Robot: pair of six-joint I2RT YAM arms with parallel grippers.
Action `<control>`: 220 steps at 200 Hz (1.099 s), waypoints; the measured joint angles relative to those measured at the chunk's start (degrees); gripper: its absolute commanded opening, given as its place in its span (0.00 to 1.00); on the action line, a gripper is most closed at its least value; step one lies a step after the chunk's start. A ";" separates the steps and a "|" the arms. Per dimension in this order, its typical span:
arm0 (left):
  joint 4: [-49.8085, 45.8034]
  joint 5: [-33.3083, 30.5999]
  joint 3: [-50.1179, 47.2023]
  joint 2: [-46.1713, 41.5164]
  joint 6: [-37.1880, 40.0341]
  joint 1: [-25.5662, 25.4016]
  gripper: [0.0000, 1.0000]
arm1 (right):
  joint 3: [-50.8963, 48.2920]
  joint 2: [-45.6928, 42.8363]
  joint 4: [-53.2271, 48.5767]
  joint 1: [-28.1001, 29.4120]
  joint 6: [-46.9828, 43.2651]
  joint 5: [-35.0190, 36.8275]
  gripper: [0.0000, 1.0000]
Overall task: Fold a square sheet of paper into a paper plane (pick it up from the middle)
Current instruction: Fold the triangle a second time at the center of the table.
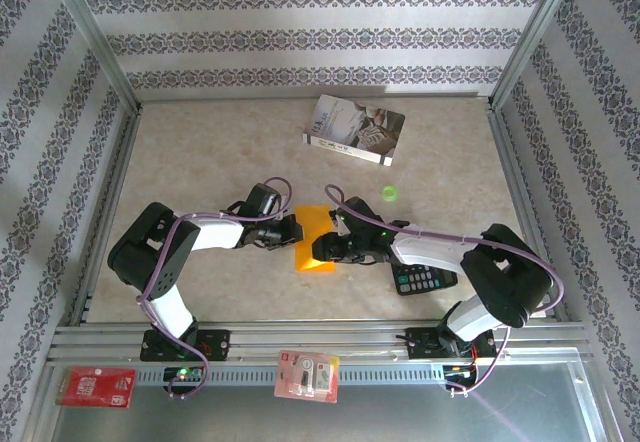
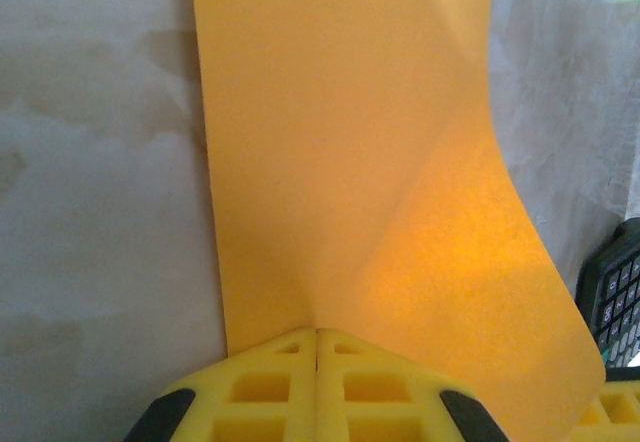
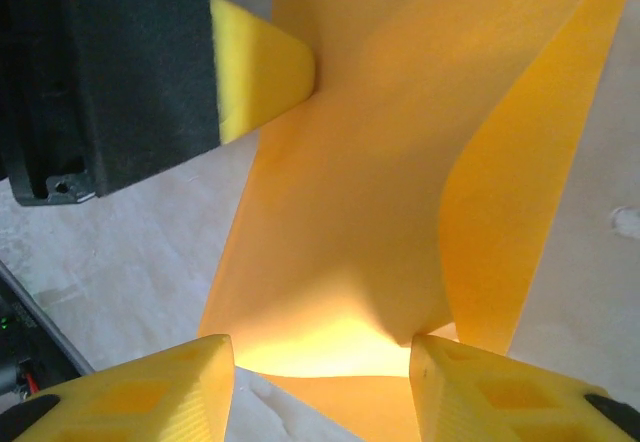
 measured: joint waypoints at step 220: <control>-0.04 0.00 0.04 0.00 0.02 0.00 0.05 | 5.22 12.41 6.10 -10.03 5.55 -5.86 0.26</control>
